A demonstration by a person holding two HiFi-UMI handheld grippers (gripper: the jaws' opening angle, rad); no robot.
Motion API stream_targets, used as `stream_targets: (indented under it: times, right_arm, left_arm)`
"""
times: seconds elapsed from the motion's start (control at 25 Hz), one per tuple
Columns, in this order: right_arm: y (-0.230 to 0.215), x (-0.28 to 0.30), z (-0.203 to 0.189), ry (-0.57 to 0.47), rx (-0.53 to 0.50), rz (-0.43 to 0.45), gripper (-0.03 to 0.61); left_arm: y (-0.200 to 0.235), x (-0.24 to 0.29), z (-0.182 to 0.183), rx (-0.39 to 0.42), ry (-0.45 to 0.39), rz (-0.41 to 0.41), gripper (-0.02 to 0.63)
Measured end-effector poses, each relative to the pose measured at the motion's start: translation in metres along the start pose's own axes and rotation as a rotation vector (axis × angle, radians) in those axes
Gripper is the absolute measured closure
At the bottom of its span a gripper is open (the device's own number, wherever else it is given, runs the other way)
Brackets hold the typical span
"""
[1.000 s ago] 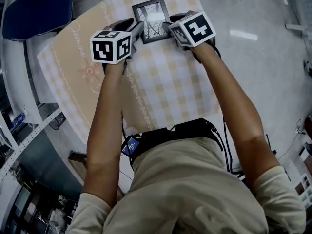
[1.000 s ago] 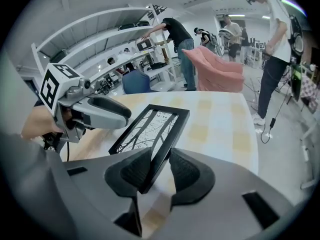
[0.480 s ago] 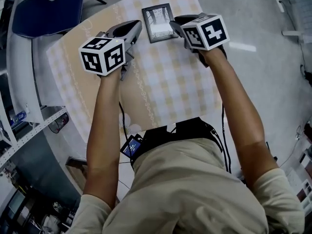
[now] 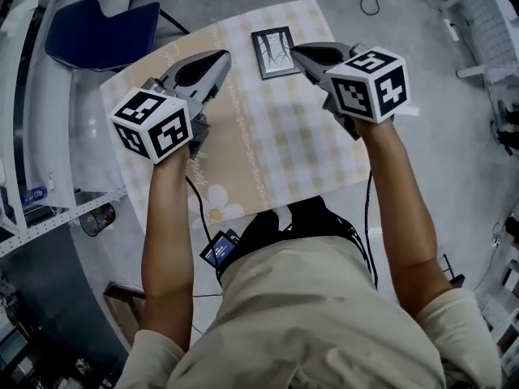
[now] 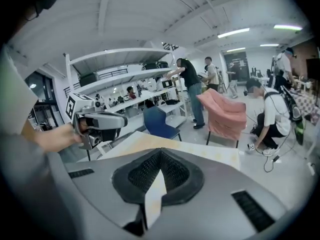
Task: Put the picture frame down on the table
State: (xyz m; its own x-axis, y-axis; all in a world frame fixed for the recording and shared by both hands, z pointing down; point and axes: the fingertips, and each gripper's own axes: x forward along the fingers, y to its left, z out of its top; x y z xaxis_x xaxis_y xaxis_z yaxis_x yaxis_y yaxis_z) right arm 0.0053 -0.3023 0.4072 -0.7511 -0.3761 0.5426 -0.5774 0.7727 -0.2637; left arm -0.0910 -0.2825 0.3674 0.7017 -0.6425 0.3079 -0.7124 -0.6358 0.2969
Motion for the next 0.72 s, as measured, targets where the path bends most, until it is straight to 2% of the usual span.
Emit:
stream_targets:
  times: [0.28, 0.72]
  right_arm:
    - [0.069, -0.067, 0.043, -0.100, -0.086, -0.008, 0.574]
    - [0.167, -0.158, 0.093, -0.226, -0.263, -0.062, 0.575]
  left_arm:
    - [-0.049, -0.079, 0.043, 0.091, -0.086, -0.031, 0.607]
    - [-0.113, -0.187, 0.078, 0.233, -0.171, -0.057, 0.608]
